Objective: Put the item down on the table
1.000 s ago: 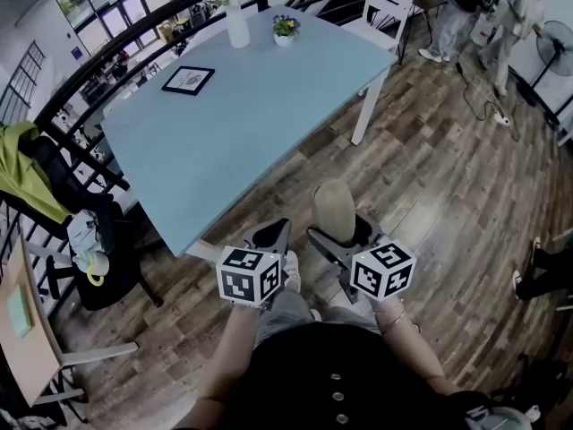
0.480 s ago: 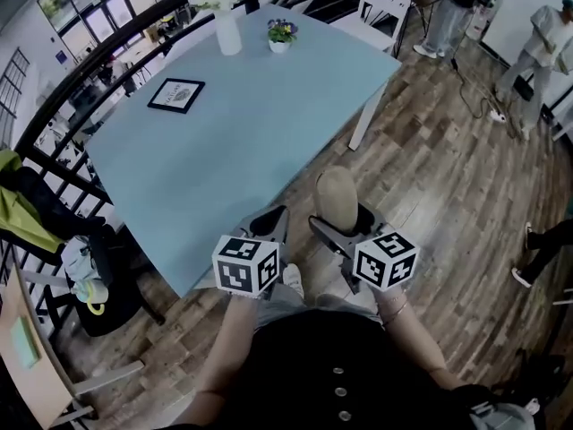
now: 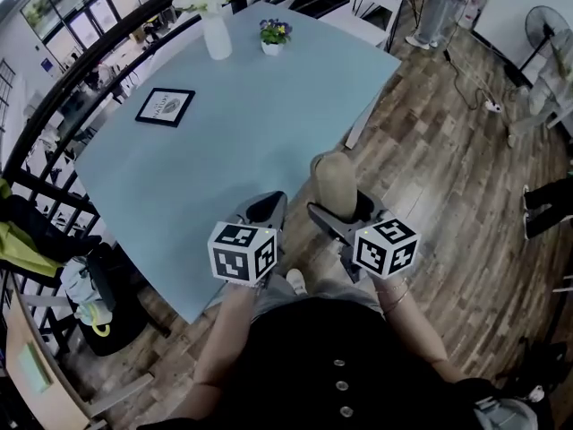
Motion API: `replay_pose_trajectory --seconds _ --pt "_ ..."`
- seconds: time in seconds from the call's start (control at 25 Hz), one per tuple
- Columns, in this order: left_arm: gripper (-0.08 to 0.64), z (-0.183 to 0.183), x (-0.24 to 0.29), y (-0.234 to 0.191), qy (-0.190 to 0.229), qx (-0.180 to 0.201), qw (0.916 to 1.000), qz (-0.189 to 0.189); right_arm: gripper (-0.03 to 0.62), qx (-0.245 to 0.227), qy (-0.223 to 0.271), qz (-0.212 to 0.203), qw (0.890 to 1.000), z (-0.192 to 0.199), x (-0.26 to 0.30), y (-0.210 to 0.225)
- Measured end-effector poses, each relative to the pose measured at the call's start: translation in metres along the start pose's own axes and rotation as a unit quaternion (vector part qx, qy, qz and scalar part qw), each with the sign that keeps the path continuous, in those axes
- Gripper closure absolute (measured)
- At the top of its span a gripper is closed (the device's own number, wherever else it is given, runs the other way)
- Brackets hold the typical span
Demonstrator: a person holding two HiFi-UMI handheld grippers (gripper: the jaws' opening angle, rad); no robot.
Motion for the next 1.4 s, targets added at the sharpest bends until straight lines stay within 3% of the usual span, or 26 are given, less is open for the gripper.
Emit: replay_pose_trajectory --seconds 0.4,0.72,1.12,1.4 --pt "0.543 -0.006 0.016 -0.025 -0.001 -0.027 0.9996 -0.007 0.192 0.003 -0.028 -0.006 1.0 -0.004 0.029 0.015" --pt "0.543 -0.022 0.024 -0.069 0.027 -0.057 0.9959 -0.065 0.192 -0.017 -0.036 -0.064 0.997 -0.032 0.096 0.032" --pt "0.543 -0.054 0.067 -0.122 0.053 -0.109 0.9815 -0.148 0.192 -0.049 -0.082 -0.149 0.984 -0.07 0.19 0.077" --pt "0.543 -0.082 0.089 -0.149 0.082 -0.132 0.966 -0.207 0.192 -0.075 -0.1 -0.206 0.97 -0.099 0.242 0.098"
Point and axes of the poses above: the fingertips, and each gripper's own axes: x forward along the fingers, y to its right, z out of its underside, the point moved 6 cm from there along -x, backward along the fingers, and after that the axes turned 2 degrees about -x, right-handed, at the moved point
